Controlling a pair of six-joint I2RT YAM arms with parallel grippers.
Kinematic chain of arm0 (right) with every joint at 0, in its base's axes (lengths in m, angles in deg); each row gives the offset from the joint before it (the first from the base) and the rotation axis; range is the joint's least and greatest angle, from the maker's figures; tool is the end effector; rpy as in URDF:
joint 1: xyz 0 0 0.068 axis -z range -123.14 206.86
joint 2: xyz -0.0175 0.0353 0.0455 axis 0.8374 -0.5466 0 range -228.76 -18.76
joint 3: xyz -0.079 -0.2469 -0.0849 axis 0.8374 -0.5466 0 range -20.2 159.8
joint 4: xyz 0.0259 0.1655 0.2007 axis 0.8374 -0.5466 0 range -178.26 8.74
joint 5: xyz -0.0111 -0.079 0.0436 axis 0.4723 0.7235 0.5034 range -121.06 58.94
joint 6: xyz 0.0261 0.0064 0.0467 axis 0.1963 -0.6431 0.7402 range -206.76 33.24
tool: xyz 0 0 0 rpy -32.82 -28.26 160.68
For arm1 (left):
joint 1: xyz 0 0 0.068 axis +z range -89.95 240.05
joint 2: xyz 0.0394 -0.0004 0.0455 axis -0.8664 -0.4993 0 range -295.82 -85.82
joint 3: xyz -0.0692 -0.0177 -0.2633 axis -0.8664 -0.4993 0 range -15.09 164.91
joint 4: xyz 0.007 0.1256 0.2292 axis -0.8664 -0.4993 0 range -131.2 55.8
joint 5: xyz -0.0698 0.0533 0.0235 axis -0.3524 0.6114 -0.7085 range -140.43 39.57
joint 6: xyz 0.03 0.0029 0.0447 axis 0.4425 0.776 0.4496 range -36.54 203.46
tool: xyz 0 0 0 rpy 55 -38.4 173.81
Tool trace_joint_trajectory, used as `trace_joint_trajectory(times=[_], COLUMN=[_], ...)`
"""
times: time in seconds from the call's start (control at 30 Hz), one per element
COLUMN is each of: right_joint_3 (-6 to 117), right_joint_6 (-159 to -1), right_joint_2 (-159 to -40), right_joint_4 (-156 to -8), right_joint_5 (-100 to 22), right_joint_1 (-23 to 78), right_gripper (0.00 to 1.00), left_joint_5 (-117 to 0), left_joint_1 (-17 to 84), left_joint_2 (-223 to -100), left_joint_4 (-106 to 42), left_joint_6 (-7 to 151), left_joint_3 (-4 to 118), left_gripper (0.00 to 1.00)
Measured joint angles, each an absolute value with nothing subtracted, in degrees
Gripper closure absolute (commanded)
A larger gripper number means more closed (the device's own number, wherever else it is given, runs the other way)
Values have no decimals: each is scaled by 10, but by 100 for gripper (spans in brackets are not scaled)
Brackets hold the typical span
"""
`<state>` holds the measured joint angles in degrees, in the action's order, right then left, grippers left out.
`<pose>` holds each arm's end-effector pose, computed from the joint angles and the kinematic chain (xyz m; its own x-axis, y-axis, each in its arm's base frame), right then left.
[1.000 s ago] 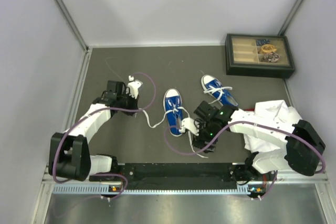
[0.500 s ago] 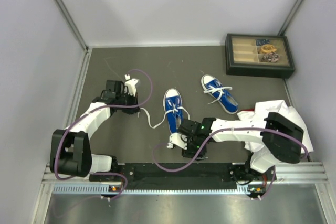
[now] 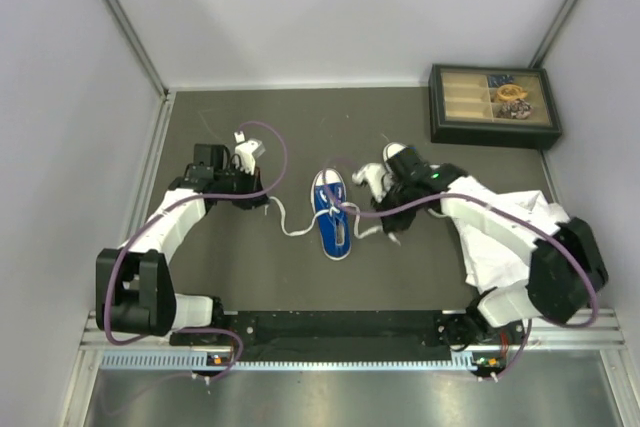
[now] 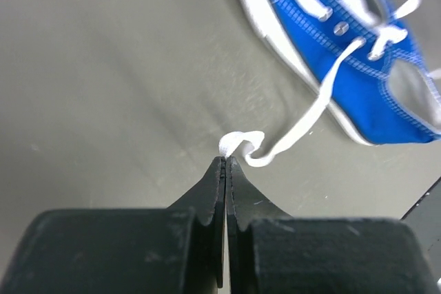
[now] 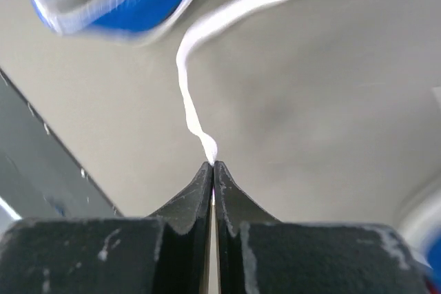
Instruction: Tie the shoes
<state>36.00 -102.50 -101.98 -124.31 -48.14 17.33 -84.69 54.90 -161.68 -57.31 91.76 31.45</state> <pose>0.2024 0.1807 0.2162 -0.5117 -0.7588 -0.4030 -0.8568 0.4857 0.1733 0.2588 -0.0434 0.2200 -0.7210 0.1847 -0.6678 0.5257 0.7738 -0.3535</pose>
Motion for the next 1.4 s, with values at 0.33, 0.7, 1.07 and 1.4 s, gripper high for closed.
trace_joint_trajectory(times=[0.33, 0.7, 1.07, 1.4], right_joint_3=[503, 560, 560, 581], right_joint_6=[-1025, -988, -975, -944], right_joint_2=[-933, -970, -968, -991], right_joint_4=[-1221, -1174, -1173, -1170], right_joint_5=[-536, -590, -561, -600], right_joint_1=[294, 294, 294, 300], right_gripper=[100, 100, 100, 100], left_joint_5=[-902, -957, -949, -947], left_joint_1=[579, 580, 429, 351], left_joint_2=[-1590, -1446, -1458, -1481], left_joint_4=[-582, -625, -652, -633], left_joint_6=[953, 1005, 1075, 1123], left_joint_3=[402, 404, 404, 450], left_gripper=[100, 100, 100, 100])
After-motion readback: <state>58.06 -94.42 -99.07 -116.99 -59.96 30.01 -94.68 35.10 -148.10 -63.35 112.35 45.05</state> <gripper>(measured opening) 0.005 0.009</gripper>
